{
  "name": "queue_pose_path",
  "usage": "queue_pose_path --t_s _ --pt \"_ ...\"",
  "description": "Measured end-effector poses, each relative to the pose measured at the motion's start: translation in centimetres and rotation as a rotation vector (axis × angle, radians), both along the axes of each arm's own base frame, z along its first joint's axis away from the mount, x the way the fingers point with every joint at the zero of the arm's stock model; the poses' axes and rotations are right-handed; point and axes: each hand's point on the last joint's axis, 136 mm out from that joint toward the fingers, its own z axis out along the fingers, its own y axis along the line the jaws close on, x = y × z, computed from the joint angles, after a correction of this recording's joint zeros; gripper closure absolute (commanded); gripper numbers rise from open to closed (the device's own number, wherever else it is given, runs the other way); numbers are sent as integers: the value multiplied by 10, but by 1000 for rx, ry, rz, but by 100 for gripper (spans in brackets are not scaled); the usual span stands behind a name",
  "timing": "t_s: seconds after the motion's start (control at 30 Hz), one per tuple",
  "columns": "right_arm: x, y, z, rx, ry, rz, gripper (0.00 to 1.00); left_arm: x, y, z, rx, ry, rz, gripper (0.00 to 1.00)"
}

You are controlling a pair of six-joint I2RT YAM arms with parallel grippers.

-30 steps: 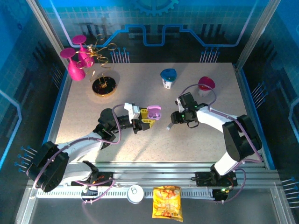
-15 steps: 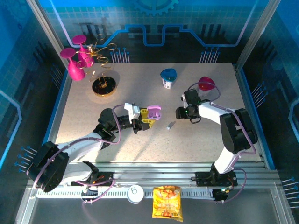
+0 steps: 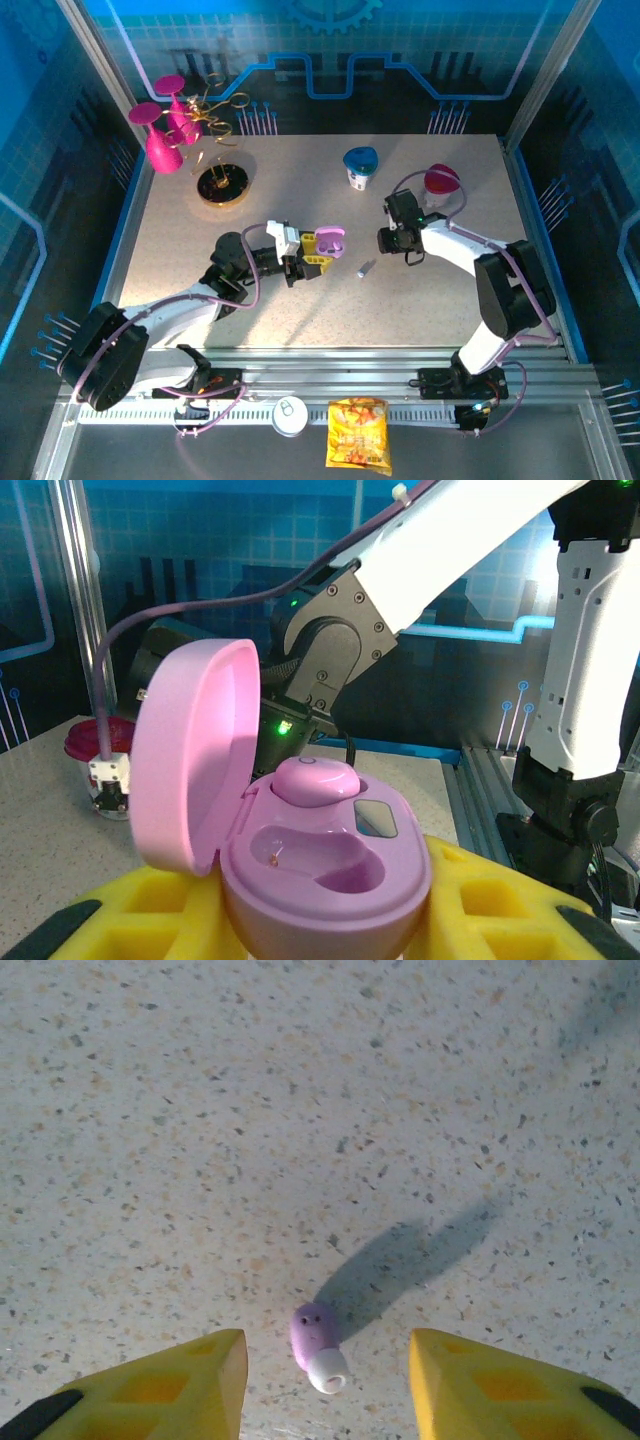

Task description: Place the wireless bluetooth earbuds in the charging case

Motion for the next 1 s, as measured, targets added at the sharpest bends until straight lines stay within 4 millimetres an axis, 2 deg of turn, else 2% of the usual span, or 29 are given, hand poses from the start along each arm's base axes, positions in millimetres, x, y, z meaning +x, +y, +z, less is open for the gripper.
queue_pose_path --t_s 0.17,0.47,1.0 --pt "2 11 6 -31 -12 35 62 1 -1 -4 6 10 0 81" --pt "-5 22 -14 7 56 42 65 1 -1 -4 6 10 0 81" --pt "-15 12 -28 -12 89 18 62 1 -1 -4 6 10 0 81"
